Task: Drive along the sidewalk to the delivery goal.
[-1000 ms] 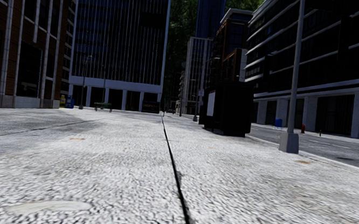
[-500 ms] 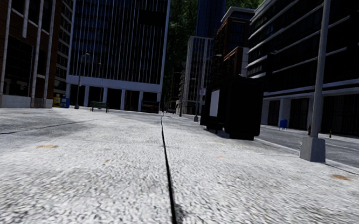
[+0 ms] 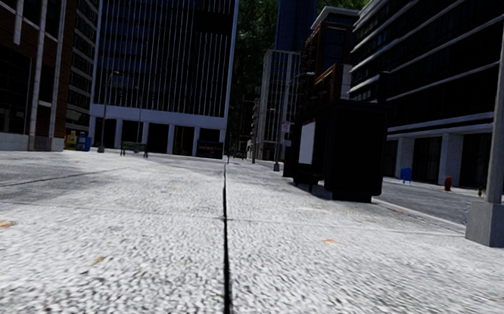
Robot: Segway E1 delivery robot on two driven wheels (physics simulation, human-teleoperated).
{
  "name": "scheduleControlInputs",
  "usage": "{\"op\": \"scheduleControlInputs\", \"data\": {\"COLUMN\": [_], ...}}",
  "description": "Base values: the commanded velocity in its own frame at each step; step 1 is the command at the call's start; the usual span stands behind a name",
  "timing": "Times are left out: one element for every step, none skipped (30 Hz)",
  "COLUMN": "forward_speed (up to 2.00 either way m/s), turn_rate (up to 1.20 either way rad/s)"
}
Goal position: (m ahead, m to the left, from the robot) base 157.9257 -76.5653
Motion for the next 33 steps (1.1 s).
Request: {"op": "scheduleControlInputs", "data": {"forward_speed": [2.00, 2.00, 2.00, 2.00, 2.00, 2.00, 2.00, 2.00, 2.00, 2.00, 2.00, 2.00, 2.00, 2.00, 2.00, 2.00, 2.00, 2.00, 2.00, 2.00, 2.00, 2.00, 2.00, 2.00, 2.00, 2.00, 2.00, 2.00, 2.00, 2.00, 2.00, 2.00, 2.00], "turn_rate": [0.00, 0.00, 0.00, 0.00, 0.00, 0.00, 0.00, 0.00, 0.00, 0.00, 0.00, 0.00, 0.00, 0.00, 0.00, 0.00, 0.00, 0.00, 0.00, 0.00, 0.00, 0.00, 0.00, 0.00, 0.00, 0.00, 0.00, 0.00, 0.00, 0.00, 0.00, 0.00, 0.00]}}
